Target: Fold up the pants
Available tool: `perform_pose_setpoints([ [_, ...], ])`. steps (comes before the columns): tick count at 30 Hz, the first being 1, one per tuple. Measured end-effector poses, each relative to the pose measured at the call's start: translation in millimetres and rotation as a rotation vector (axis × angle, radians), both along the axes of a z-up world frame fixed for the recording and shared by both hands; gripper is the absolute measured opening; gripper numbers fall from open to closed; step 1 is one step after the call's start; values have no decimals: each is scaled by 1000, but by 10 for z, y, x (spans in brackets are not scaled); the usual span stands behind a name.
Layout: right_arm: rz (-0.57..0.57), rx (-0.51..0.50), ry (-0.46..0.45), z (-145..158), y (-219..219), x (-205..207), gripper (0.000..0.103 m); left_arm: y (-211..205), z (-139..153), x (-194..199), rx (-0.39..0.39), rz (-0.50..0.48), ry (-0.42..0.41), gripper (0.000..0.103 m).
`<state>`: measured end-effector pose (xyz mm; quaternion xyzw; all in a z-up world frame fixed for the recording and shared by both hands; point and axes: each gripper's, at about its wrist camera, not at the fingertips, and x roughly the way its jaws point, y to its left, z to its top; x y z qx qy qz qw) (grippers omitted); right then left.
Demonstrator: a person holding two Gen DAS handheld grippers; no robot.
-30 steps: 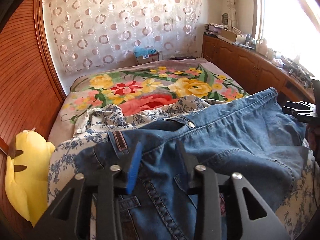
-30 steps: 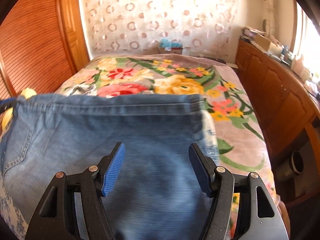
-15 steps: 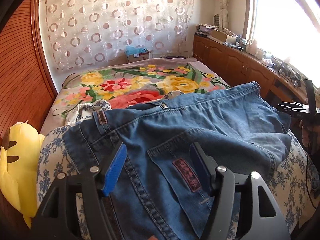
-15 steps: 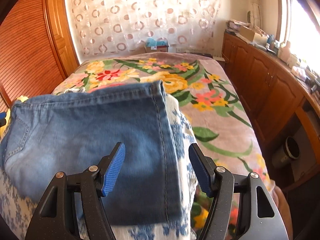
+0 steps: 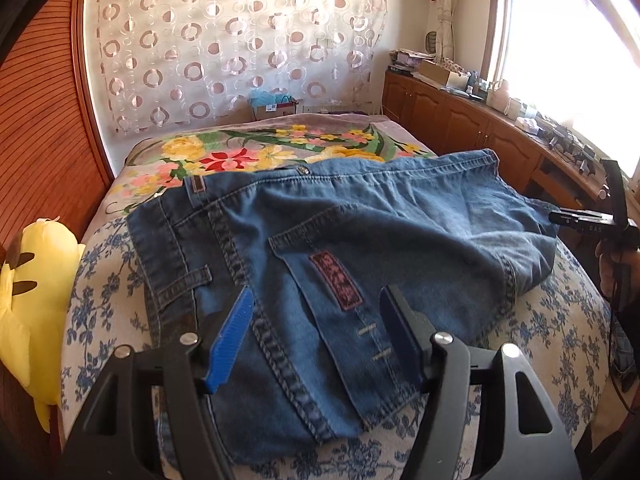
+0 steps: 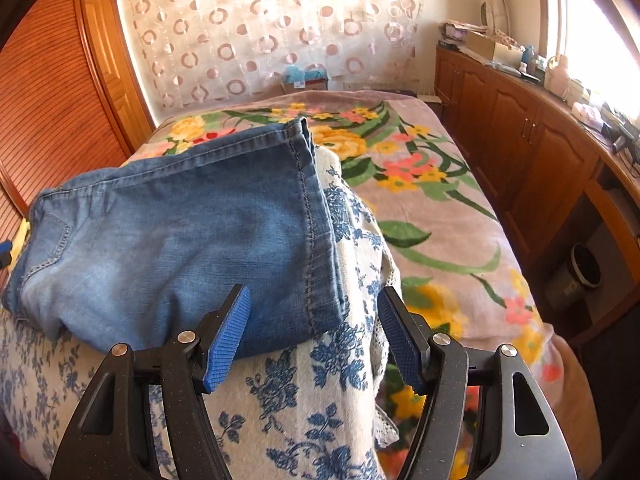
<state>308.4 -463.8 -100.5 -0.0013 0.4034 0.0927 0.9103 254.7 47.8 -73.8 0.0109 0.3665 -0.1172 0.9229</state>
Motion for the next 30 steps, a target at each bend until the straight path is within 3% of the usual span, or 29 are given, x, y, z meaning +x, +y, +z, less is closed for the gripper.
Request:
perform_pose_setpoints([
  [19,106,13,-67,229,724,-594,68,439,-127,-697,39,84,7,65],
  [30,208,35,-64,130,1308,-894,68,536,-223,-918,54,112,4,65],
])
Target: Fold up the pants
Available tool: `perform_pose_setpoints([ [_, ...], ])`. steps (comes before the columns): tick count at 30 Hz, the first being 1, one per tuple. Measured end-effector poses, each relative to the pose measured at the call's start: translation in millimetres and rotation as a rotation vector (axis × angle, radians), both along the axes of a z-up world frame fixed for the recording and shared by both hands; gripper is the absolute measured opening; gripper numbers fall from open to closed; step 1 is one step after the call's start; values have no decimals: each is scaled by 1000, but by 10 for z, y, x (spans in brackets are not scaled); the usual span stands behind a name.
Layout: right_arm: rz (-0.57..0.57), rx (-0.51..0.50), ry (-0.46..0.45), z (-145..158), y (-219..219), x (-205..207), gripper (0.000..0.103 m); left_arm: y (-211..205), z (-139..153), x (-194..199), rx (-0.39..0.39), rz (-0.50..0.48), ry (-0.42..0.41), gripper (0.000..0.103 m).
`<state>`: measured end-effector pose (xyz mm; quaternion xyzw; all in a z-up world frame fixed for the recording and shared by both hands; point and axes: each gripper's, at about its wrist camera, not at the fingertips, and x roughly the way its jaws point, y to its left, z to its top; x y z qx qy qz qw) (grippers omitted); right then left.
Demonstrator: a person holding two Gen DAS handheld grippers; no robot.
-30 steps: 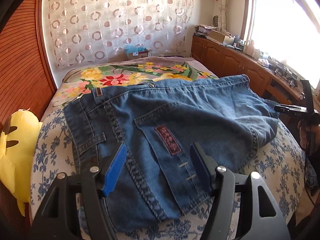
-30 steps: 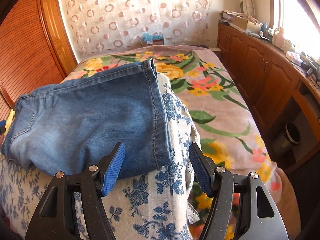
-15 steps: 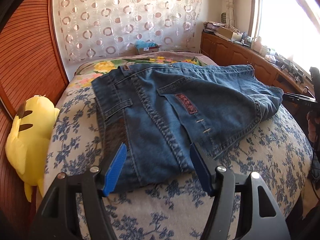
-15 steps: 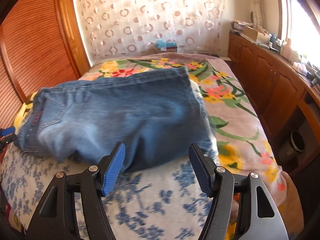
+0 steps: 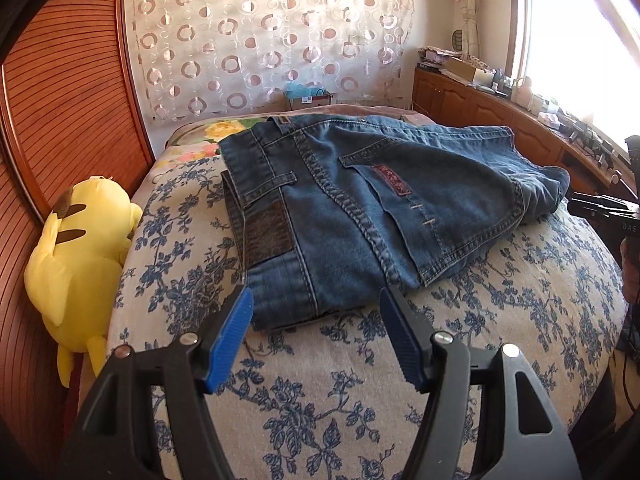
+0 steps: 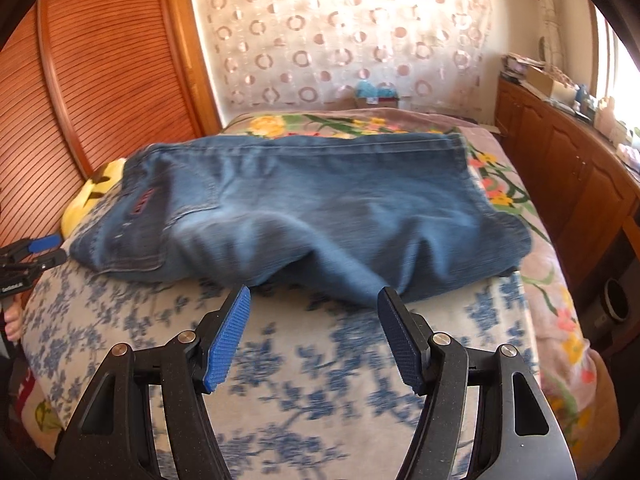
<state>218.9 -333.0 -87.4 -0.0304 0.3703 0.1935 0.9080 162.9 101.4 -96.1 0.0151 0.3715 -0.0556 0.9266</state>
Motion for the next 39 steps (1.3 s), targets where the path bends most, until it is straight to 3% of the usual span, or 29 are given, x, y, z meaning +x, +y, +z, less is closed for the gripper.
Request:
perform_pose_setpoints([
  [13,117,-21,0,-111,606,-117,68,107,-155,-10,39,9,34,65],
  [25,189,17,103,-351,1091,163,67,127,-276,224,52,5,76,65],
  [28,195,25,114,-348,1183,247,66,122,-278,288,40,-10,79,59],
  [31,195,39,119,-326,1206,334,48,116,-266,335,20,-28,76,53],
  [33,198,53,118,-299,1214,382,23,115,-254,349,9,-35,73,44],
  [36,225,79,105,-213,1223,419,8,89,-202,364,-5,-49,57,30],
  [39,260,78,66,-67,1255,392,4,55,-145,349,-1,-57,37,20],
])
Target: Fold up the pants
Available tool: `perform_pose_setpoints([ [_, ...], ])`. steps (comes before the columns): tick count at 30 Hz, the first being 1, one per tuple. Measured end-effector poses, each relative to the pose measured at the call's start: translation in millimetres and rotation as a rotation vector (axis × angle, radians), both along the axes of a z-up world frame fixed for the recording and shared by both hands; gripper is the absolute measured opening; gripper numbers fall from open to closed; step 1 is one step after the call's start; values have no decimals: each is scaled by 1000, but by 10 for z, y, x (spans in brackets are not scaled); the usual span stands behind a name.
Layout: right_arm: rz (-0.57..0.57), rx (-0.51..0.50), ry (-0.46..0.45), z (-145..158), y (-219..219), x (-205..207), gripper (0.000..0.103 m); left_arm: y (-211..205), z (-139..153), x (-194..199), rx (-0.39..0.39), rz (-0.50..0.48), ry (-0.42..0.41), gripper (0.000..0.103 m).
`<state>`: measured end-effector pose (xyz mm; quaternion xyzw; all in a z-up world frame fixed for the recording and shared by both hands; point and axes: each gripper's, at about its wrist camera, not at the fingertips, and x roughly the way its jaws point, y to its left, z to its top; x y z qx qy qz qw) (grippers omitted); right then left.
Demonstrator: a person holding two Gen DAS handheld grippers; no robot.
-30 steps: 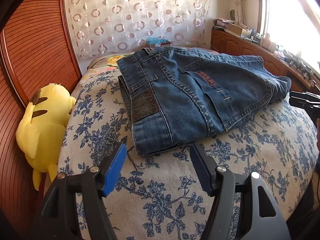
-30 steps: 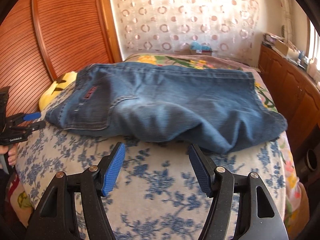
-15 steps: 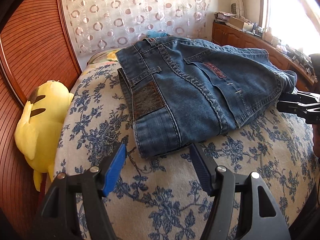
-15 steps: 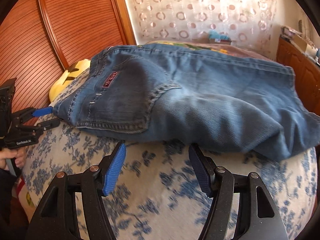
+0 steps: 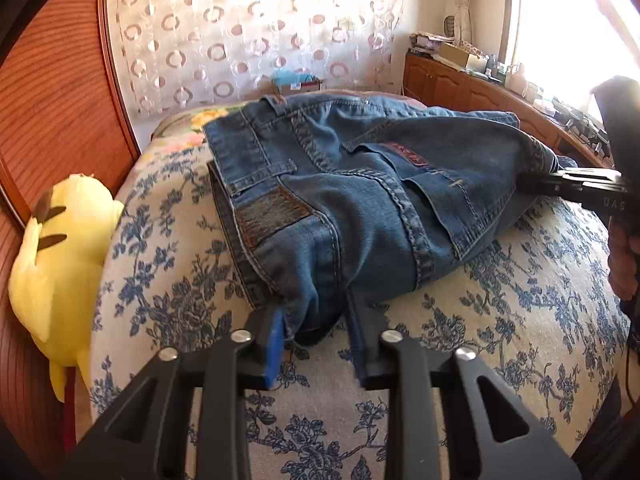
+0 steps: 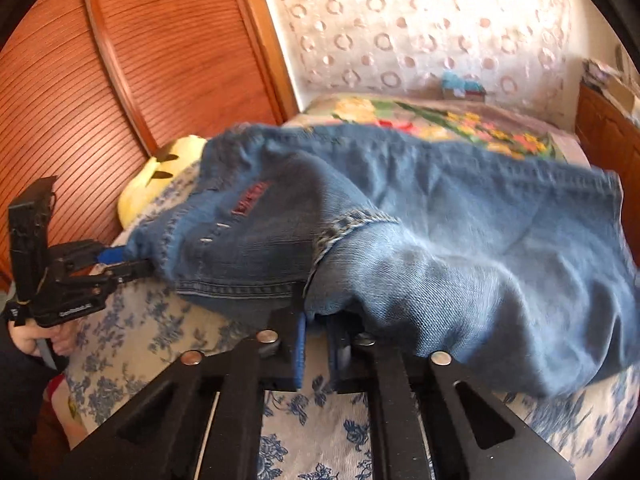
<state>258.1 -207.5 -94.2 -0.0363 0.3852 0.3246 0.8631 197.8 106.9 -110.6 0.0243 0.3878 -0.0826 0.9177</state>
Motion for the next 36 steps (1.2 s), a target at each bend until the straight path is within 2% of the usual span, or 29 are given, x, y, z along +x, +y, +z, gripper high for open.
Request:
perform_pose_setpoints([
  [2,10,3,-19,80,6,-31,3,-8,69,-44,-7,-2,-16,13],
  [3,12,5,-23,99,-1,-44,3,-4,100,-66,-12,-1,-23,3],
  [9,31,15,-58,283,-116,-235,1,43,502,-380,-26,-9,-112,2],
  [18,87,46,-93,574,-228,-646,1,173,955,-914,-50,-9,-192,2],
  [20,116,55,-95,626,-204,-763,1,223,956,-1005,-48,0,-187,2],
  [23,141,43,-73,572,-108,-833,1,288,800,-1094,-52,12,-140,2],
  [27,121,31,-14,356,-23,-685,1,259,434,-1078,-43,31,-54,7],
  [29,112,17,-1,266,43,-607,1,240,353,-1074,-53,35,-39,8],
  [31,110,7,11,217,115,-509,1,231,333,-1084,-59,44,-42,11],
  [36,96,-6,38,135,264,-244,1,270,456,-1124,-53,56,-77,25],
])
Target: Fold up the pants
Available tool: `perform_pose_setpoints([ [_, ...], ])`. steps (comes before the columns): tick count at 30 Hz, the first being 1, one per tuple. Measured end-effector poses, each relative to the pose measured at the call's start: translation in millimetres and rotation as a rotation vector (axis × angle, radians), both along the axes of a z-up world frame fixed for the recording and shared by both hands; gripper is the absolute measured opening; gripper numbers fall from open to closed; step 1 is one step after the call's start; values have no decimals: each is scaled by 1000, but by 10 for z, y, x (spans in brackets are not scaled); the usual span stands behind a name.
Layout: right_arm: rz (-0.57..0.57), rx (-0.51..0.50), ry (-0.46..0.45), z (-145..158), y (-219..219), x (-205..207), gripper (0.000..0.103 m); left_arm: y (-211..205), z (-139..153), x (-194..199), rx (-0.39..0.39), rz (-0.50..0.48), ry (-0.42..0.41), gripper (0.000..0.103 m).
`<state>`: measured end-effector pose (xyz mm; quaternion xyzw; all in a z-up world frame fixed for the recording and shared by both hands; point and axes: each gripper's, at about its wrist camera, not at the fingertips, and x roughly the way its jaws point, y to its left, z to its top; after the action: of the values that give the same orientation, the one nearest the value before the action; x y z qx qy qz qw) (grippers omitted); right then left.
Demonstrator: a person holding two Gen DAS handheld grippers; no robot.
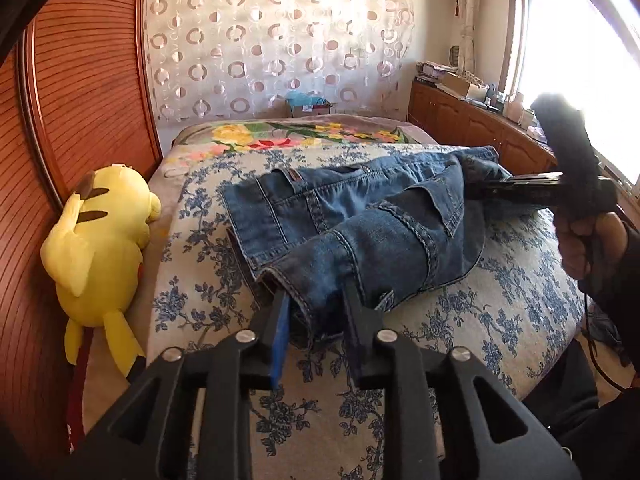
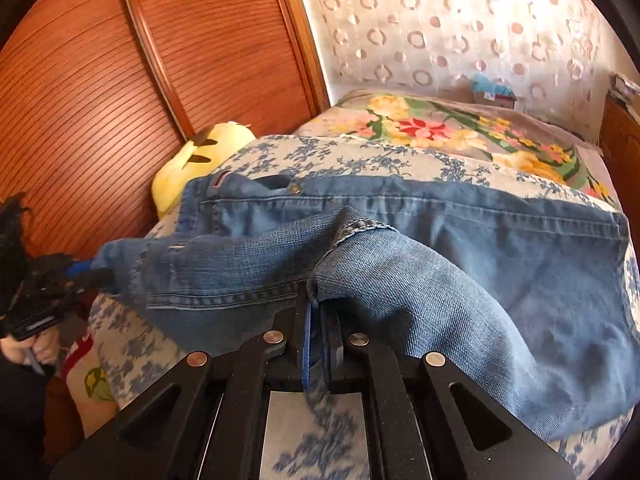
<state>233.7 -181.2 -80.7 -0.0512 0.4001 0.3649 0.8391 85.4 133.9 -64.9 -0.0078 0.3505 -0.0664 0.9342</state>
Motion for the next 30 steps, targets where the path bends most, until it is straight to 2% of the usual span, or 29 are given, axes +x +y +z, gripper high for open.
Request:
perform_pose_setpoints([
  [5,-8,46,58,-39,-63,79,4,-17,177,-85,24,6,-46,37],
  [9,2,78,72,20,-174,-2,19,-76,314,-99,16,-1,-82,37],
  [12,5,74,64,77,-283,-114,23,-191,358,-82,7,-31,-92,38],
  [15,1,88,68,93,-432,-217,30,-345,354,-49,5,-65,-99,38],
  [20,-22,84,84,6,-690,-376,36,-680,317,20,-5,-127,-105,38],
  [30,-114,56,41,-63,-1113,-451,37,-1408,45,190,-23,-276,-35,38],
])
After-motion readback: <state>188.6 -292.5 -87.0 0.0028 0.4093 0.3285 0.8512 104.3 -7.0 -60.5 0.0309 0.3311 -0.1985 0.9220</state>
